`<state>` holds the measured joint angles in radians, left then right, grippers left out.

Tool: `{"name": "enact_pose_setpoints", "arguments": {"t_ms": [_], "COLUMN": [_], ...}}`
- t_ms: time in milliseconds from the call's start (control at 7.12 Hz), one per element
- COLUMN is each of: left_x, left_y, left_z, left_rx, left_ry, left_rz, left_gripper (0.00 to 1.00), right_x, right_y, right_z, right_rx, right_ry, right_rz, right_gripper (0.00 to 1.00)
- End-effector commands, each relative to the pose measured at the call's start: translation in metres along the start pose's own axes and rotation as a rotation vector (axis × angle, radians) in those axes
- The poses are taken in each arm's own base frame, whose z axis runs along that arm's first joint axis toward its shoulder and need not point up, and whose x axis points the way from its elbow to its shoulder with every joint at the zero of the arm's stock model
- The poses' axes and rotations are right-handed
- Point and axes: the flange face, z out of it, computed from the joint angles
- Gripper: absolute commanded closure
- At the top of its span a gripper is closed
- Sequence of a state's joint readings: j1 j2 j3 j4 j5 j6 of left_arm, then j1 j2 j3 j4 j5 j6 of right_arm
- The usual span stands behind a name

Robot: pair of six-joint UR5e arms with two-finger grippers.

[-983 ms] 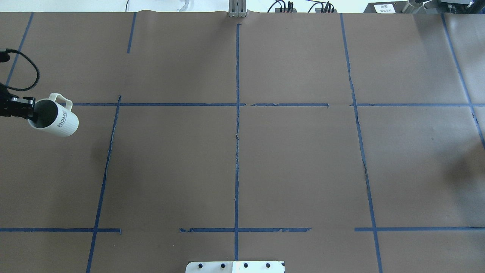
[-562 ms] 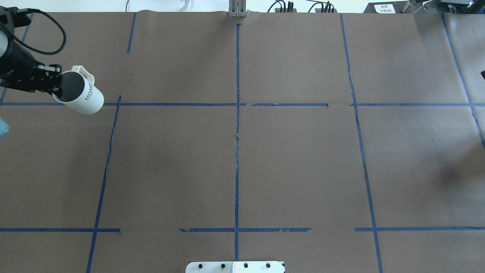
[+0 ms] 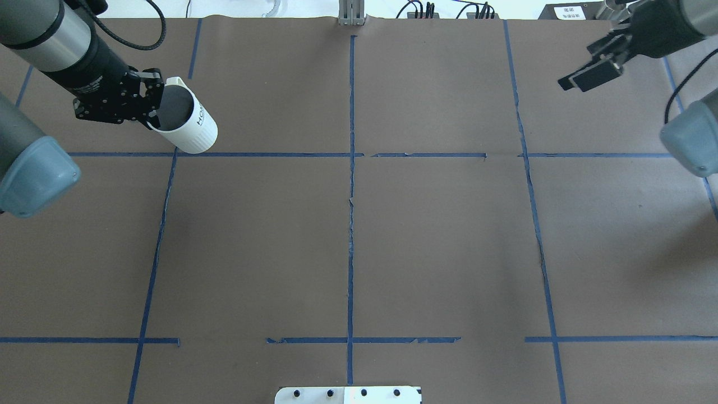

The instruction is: Left arm hands cup to right arm to dump lemon

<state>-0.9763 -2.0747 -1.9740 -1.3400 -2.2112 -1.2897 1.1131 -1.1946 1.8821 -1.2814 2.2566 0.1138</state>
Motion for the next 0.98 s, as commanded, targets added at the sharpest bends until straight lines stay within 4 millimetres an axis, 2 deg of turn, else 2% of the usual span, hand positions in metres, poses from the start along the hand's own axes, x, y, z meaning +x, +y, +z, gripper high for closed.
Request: {"name": "enact_pose_setpoints", "arguments": {"t_ms": [0,140,281,421,562,702,843], "left_x": [0.039,0.053,0.07,0.083,0.099,0.112,0.119], "left_y": [0.019,0.024,0.026,0.037,0.039,0.05,0.058], "left_z": [-0.004,-0.005,-0.013,-0.011,-0.01,-0.012,-0.016], "left_rx": [-0.013,-0.02,-0.022,-0.037,-0.046,-0.06,-0.069], "left_ry": [0.031,0.045,0.063,0.063,0.067,0.076,0.085], "left_rz": [-0.184,-0.299,-0.348,-0.395,-0.465,-0.466,-0.468], "left_gripper": [1.0,1.0,1.0,0.99,0.99,0.98,0.98], "right_x": [-0.101,-0.151,-0.195,-0.231,-0.268,-0.293,-0.302], "right_y": [-0.042,-0.044,-0.044,-0.039,-0.045,-0.052,-0.054], "right_z": [0.062,0.086,0.098,0.111,0.117,0.117,0.125], "right_rx": [0.257,0.39,0.502,0.562,0.615,0.649,0.648], "right_ry": [0.075,0.085,0.088,0.105,0.13,0.142,0.143], "right_rz": [-0.131,-0.077,-0.078,-0.074,-0.059,-0.05,-0.051], "right_gripper": [0.01,0.01,0.01,0.02,0.02,0.02,0.02]}}
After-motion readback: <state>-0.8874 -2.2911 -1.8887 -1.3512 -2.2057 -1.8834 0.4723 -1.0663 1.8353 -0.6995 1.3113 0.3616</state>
